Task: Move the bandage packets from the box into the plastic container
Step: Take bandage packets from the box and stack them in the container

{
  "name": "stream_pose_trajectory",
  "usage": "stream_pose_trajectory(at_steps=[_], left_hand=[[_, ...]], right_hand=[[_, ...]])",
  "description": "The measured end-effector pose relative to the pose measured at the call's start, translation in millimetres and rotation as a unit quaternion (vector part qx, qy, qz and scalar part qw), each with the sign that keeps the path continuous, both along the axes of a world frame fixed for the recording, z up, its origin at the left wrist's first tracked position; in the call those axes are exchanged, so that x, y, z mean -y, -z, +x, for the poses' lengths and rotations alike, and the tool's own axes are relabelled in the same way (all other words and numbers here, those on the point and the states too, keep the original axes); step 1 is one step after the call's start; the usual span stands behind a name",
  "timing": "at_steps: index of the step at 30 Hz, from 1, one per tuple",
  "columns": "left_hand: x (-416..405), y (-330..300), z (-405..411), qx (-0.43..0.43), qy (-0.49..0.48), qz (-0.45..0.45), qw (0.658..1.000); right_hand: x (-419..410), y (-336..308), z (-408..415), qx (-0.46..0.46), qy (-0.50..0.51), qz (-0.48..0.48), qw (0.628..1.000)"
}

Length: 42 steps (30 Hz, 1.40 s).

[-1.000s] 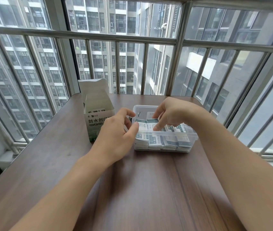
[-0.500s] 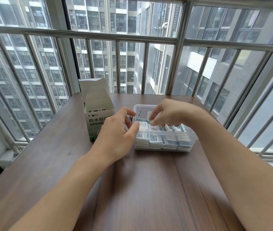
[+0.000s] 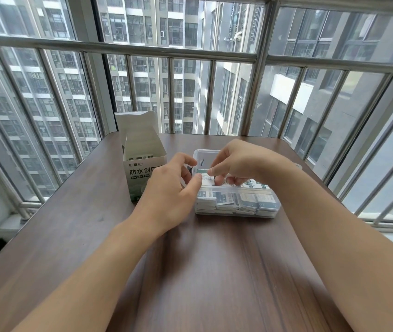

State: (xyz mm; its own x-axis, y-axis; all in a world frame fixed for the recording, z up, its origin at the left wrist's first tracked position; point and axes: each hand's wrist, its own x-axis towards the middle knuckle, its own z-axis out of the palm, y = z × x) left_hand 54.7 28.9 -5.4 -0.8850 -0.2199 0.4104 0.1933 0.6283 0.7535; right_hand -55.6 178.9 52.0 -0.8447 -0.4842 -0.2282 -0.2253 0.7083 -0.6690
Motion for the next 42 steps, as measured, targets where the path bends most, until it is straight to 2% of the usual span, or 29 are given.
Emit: stream_pose_trajectory(at_steps=[16,21,25,34,42], left_hand=[[0,0,1,0.000,0.002,0.000,1.000],[-1,0,1,-0.002,0.002,0.002,1.000],[0,0,1,-0.002,0.002,0.000,1.000],[0,0,0,0.003,0.004,0.001,1.000],[0,-1,1,0.007,0.005,-0.002,1.000]], right_hand=[[-1,-1,3,0.015,0.013,-0.058,0.998],[0,0,3,0.043,0.029,-0.106,0.993],[4,3,4,0.051,0.021,-0.096,0.994],[-16,-11,-6,0.081,0.067,-0.148,0.983],[-31,-13,-13,0.109,0.047,-0.078,0.990]])
